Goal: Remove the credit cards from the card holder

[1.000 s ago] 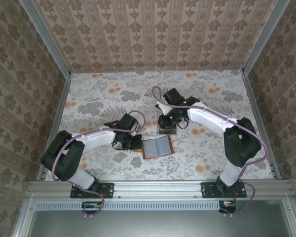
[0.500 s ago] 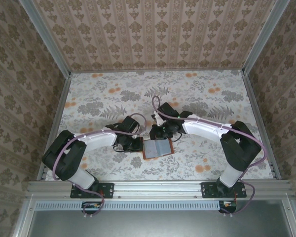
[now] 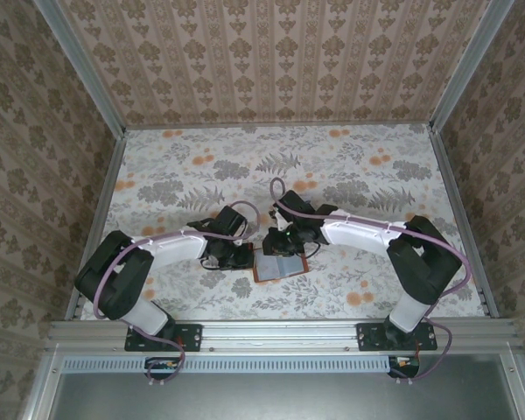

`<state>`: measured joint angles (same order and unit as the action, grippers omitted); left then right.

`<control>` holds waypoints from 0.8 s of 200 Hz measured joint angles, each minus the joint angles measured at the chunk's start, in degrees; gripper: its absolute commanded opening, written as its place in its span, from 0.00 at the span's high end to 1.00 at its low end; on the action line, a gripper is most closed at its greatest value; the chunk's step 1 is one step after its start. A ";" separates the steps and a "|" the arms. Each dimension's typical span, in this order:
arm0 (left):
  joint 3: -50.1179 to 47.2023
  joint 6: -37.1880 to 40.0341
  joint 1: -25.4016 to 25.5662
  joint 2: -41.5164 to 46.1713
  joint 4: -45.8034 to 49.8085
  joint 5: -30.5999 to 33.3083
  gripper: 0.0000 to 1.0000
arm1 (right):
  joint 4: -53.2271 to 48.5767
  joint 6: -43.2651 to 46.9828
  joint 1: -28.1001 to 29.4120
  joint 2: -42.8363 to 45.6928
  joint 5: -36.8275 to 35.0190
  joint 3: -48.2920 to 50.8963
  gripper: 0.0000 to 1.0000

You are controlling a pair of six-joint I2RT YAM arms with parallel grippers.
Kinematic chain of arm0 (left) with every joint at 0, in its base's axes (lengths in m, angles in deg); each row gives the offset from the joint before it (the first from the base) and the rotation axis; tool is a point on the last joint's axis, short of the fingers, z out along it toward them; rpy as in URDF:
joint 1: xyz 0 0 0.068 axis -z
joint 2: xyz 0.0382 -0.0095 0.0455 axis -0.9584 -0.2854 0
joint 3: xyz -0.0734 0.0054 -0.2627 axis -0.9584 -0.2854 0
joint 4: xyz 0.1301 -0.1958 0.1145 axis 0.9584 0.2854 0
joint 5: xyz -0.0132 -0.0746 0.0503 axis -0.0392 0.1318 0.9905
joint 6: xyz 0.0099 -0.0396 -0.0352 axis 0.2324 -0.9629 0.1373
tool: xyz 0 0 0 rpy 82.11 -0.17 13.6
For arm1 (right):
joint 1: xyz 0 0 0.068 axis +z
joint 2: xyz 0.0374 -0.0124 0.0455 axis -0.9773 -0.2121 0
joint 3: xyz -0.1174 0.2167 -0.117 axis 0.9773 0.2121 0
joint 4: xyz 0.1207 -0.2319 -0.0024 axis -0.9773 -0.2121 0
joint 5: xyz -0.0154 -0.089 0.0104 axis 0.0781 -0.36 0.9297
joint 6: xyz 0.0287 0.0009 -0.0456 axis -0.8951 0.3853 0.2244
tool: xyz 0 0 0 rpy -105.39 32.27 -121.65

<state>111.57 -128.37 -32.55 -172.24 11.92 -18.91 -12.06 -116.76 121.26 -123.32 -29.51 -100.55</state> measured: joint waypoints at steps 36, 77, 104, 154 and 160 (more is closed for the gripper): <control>-0.31 -0.28 -0.02 0.07 -0.42 -0.17 0.95 | -0.07 -1.38 1.86 -3.08 0.00 -0.68 0.77; -0.42 -0.39 0.00 0.20 -0.59 -0.20 0.95 | -0.07 -1.62 3.06 -6.03 -0.02 -2.62 0.74; -0.48 -0.37 0.00 0.22 -0.61 -0.22 0.95 | -0.13 -1.64 3.26 -6.73 -0.15 -2.86 0.71; -0.63 -0.39 -0.02 0.28 -0.83 -0.24 0.95 | -2.32 -1.62 3.26 -8.15 -1.97 -3.61 0.67; -0.63 -0.39 -0.02 0.28 -0.85 -0.26 0.95 | -2.78 -1.57 3.26 -8.17 -2.25 -3.67 0.66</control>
<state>110.94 -128.76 -32.58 -171.96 11.07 -19.17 -14.83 -118.34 124.52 -131.49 -31.76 -104.22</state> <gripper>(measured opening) 0.047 0.328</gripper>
